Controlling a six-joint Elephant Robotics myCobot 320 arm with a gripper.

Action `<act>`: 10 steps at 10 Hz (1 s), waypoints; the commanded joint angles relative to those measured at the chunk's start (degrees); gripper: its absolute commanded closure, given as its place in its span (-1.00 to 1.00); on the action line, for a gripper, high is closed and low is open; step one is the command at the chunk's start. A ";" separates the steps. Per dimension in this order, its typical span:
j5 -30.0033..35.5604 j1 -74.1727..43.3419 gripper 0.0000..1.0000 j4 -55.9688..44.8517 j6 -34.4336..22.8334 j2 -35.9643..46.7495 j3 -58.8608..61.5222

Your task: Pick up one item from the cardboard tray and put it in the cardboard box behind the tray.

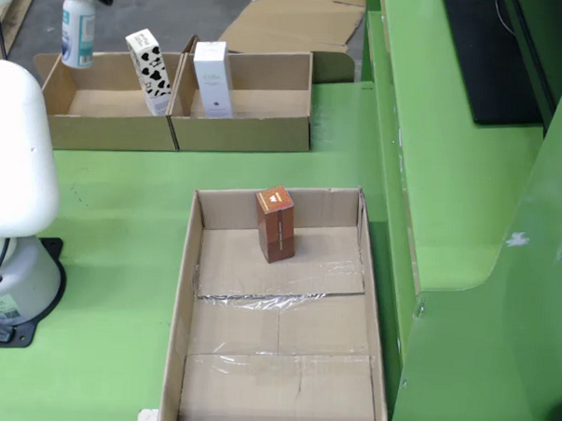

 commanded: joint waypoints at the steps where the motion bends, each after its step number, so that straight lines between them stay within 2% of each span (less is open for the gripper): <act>1: 0.39 0.00 1.00 -15.85 1.06 0.45 1.49; 4: 1.89 -0.64 1.00 -16.40 1.51 -1.93 1.49; 6: 2.10 -0.77 1.00 -13.17 0.78 -3.86 1.49; 8: 0.07 0.13 1.00 -3.33 -1.77 -7.93 1.49; 10: -5.61 1.57 1.00 12.25 -4.85 -12.93 1.49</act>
